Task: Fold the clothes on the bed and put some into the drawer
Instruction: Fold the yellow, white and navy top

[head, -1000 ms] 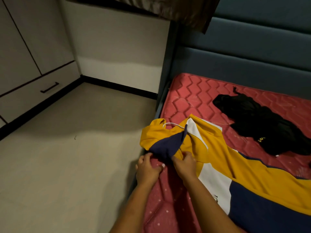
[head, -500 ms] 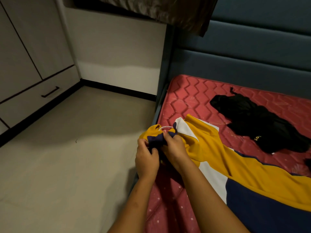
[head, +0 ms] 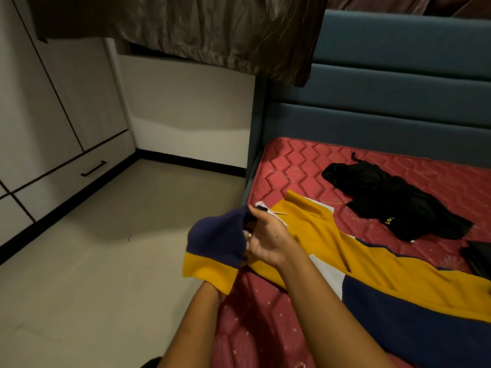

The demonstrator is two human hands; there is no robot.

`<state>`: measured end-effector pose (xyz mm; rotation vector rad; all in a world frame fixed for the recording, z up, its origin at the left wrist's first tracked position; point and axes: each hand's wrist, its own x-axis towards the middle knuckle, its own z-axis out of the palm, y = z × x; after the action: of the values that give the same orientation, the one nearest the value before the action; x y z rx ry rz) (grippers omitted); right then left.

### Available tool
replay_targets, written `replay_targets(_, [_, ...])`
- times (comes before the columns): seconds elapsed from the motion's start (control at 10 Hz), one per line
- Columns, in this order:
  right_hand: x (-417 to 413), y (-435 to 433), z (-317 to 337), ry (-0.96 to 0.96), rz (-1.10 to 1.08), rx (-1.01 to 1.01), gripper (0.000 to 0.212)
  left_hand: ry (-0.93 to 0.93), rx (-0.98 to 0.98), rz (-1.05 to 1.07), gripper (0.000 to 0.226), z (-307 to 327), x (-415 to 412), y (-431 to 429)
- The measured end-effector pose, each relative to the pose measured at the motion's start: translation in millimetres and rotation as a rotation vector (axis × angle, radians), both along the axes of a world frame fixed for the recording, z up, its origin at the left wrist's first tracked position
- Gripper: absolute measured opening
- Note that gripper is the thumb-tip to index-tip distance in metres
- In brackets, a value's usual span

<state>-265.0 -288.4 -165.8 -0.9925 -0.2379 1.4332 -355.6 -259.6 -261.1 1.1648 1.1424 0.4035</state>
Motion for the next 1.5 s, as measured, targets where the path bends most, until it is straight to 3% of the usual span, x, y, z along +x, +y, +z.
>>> replay_targets(0.1, [45, -43, 3, -0.083, 0.100, 0.014, 0.023, -0.063, -0.044, -0.094, 0.035, -3, 8, -5])
replay_targets(0.2, [82, -80, 11, -0.256, 0.114, -0.039, 0.015, -0.035, -0.018, -0.253, 0.040, 6, 16, -20])
replay_targets(0.3, [155, -148, 12, -0.594, 0.305, -0.130, 0.036, 0.012, -0.006, -0.458, 0.035, 11, 44, -62])
replay_targets(0.4, [193, -186, 1, -0.769, 0.418, -0.252, 0.051, -0.031, -0.117, -0.401, 0.054, -2, 59, -79])
replay_targets(0.5, [219, -227, -14, -0.777, 0.278, -0.396, 0.039, -0.197, -0.259, -0.125, 0.078, -26, 79, -95])
replay_targets(0.6, [229, -241, -31, -0.718, 0.205, -0.500, 0.065, -0.325, -0.280, 0.171, 0.086, -40, 90, -93])
replay_targets(0.7, [236, -254, -53, -0.762, 0.247, -0.626, 0.060, -0.331, -0.213, 0.423, 0.099, -47, 98, -79])
replay_targets(0.8, [226, -259, -55, -0.781, 0.328, -0.684, 0.030, -0.246, -0.153, 0.459, 0.099, -46, 99, -74])
replay_targets(0.9, [220, -259, -59, -0.427, 0.026, -0.441, 0.032, -0.244, -0.120, 0.516, 0.089, -53, 103, -65])
replay_targets(1.0, [217, -257, -66, -0.272, -0.239, -0.431, 0.030, -0.213, -0.096, 0.570, 0.082, -60, 107, -58])
replay_targets(1.1, [212, -271, -96, -0.604, -0.078, -0.773, 0.027, -0.232, -0.111, 0.670, 0.068, -65, 105, -58])
replay_targets(1.2, [216, -281, -108, -0.767, -0.048, -0.850, 0.022, -0.127, -0.023, 0.721, 0.070, -64, 103, -62])
replay_targets(1.3, [227, -291, -105, -1.075, -0.427, -0.884, 0.021, 0.264, 0.365, 0.577, 0.079, -49, 107, -91])
replay_targets(1.4, [219, -284, -97, -1.081, -0.435, -0.649, 0.033, 0.505, 0.655, 0.292, 0.069, -39, 116, -119])
replay_targets(1.5, [182, -261, -101, -1.253, 0.265, -0.636, 0.075, 0.629, 0.924, -0.159, 0.050, -43, 137, -149])
